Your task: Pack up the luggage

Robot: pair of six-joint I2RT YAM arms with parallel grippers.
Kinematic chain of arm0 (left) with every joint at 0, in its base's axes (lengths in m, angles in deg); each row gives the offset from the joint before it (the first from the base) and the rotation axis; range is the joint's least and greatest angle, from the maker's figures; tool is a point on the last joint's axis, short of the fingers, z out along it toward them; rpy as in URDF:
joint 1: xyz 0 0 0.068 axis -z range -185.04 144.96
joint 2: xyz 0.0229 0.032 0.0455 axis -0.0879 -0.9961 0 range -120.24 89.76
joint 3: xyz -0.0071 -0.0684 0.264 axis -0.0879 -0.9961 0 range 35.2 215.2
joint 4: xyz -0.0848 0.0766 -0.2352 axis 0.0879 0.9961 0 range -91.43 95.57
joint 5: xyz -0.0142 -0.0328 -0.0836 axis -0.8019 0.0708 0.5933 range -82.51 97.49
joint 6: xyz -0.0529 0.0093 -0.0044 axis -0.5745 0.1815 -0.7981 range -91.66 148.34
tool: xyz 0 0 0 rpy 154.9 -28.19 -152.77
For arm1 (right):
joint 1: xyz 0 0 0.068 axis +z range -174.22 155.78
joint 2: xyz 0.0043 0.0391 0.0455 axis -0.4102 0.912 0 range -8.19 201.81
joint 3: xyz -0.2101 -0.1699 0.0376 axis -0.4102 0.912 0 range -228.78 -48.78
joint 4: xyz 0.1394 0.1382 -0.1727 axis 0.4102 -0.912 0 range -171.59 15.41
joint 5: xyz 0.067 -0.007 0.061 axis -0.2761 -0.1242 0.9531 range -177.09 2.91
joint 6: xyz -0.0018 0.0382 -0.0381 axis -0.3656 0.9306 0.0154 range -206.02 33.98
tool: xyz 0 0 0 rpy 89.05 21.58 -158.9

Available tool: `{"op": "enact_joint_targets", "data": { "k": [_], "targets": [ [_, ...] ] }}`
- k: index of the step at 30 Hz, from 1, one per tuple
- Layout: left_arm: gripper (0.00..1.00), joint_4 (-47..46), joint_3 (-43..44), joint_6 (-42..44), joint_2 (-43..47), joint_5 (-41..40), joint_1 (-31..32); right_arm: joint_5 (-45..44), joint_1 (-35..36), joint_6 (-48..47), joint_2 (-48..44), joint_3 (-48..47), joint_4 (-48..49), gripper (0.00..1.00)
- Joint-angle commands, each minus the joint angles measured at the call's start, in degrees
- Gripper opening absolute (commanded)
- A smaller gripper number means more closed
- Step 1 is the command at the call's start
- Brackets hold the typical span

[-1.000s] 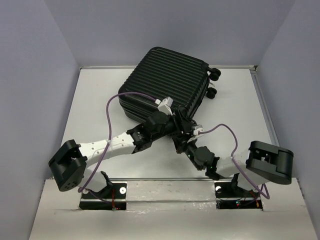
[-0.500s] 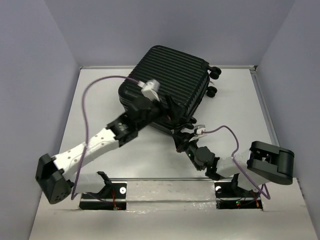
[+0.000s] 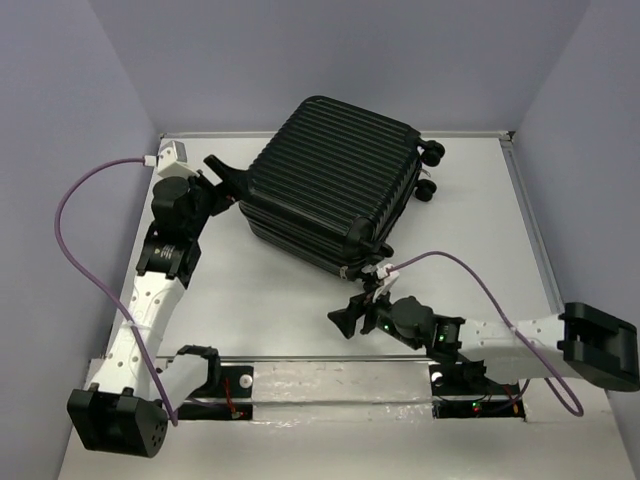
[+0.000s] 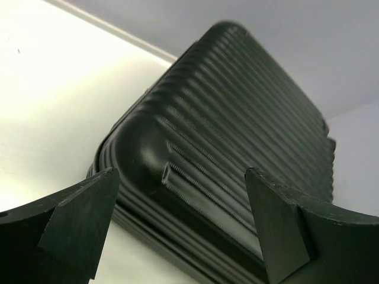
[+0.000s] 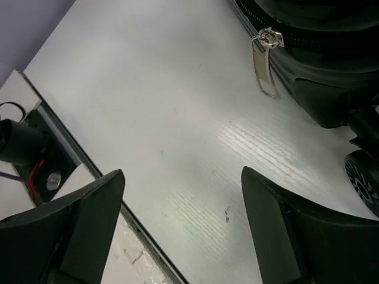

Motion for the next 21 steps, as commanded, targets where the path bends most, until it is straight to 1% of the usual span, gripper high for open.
{"op": "enact_joint_targets", "data": {
  "k": [1, 2, 3, 4, 5, 7, 9, 10, 11, 13, 16, 18, 19, 20, 21],
  "targets": [
    [0.99, -0.4, -1.9, 3.2, 4.0, 2.9, -0.3, 5.8, 0.3, 5.8, -9.7, -0.6, -16.8, 0.87],
    [0.99, 0.7, -2.8, 3.4, 5.2, 3.1, -0.3, 5.5, 0.3, 6.9, -12.4, -0.5, -18.9, 0.87],
    [0.99, 0.9, -3.3, 3.7, 5.7, 3.5, -0.3, 4.5, 0.3, 7.4, -13.5, -0.4, -23.5, 0.87],
    [0.99, 1.0, -3.8, 4.1, 6.1, 3.9, -0.3, 2.8, 0.3, 8.2, -14.3, -0.4, -26.1, 0.87],
    [0.99, 1.4, -4.2, 5.4, 6.7, 4.9, -0.3, -0.8, -0.3, 9.0, -15.2, -0.4, -28.2, 0.87],
    [0.99, 2.1, -4.7, 7.5, 8.0, 6.4, -0.3, -1.4, -3.1, 11.4, -17.8, 1.0, -30.4, 0.87],
    [0.99, 3.3, -4.7, 8.8, 8.9, 6.7, -0.3, -0.9, -6.5, 13.8, -19.2, 3.3, -30.4, 0.87],
    [0.99, 3.6, -4.8, 9.4, 9.3, 6.9, -0.3, -0.4, -10.9, 14.2, -19.3, 3.9, -30.6, 0.87],
    [0.99, 4.0, -4.7, 10.4, 9.9, 7.5, -0.3, 0.6, -13.0, 14.9, -19.1, 4.4, -30.8, 0.87],
    [0.99, 4.5, -4.6, 11.3, 10.2, 8.2, -0.3, 2.1, -17.2, 14.8, -18.2, 4.6, -29.8, 0.89],
    [0.99, 4.2, -5.3, 11.9, 10.7, 9.3, -0.3, -0.8, -17.9, 11.9, -15.8, 1.6, -29.3, 0.92],
    [0.99, 3.1, -6.0, 11.9, 11.1, 10.1, -0.3, -2.4, -18.5, 8.2, -11.7, 0.9, -27.1, 0.96],
    [0.99, 2.9, -6.4, 11.9, 11.2, 10.5, -0.3, -3.5, -18.5, 7.2, -10.1, 0.4, -25.9, 0.97],
    [0.99, 2.7, -6.9, 11.9, 11.4, 11.0, -0.3, -3.2, -19.1, 6.0, -8.6, -0.3, -24.5, 0.98],
    [0.99, 2.4, -7.0, 12.0, 11.4, 11.2, -0.3, -1.6, -19.1, 1.1, -6.3, 0.2, -17.9, 0.99]
  ]
}}
